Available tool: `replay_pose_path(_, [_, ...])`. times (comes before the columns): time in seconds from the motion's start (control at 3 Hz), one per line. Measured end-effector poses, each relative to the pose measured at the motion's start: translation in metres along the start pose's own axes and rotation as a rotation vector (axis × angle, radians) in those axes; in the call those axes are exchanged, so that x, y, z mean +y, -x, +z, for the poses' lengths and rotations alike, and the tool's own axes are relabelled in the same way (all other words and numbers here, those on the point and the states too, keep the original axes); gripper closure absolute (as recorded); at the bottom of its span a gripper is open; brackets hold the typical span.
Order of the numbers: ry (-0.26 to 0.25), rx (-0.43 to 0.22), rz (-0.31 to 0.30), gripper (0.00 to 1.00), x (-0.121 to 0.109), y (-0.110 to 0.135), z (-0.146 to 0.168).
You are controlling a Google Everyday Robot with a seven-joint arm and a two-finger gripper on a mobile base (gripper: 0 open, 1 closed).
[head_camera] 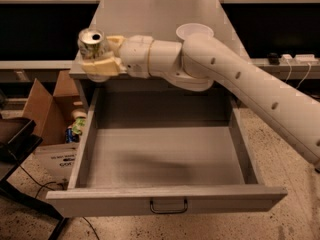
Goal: Pick 7up can from top drawer and place on counter
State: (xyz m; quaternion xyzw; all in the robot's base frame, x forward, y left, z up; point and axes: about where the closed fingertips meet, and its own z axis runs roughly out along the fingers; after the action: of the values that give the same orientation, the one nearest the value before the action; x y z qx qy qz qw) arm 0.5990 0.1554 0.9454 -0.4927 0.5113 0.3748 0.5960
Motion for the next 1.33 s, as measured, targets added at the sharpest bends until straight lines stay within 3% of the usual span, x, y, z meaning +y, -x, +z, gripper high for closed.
replay_pose_path(0.33, [-0.124,-0.059,0.023,1.0,-0.057,0.007,0.027])
replay_pose_path(0.67, [-0.26,-0.021,0.038,1.0,-0.119,-0.013,0.046])
replay_pose_path(1.33, [-0.408,0.164,0.086,1.0,-0.179,-0.076,0.019])
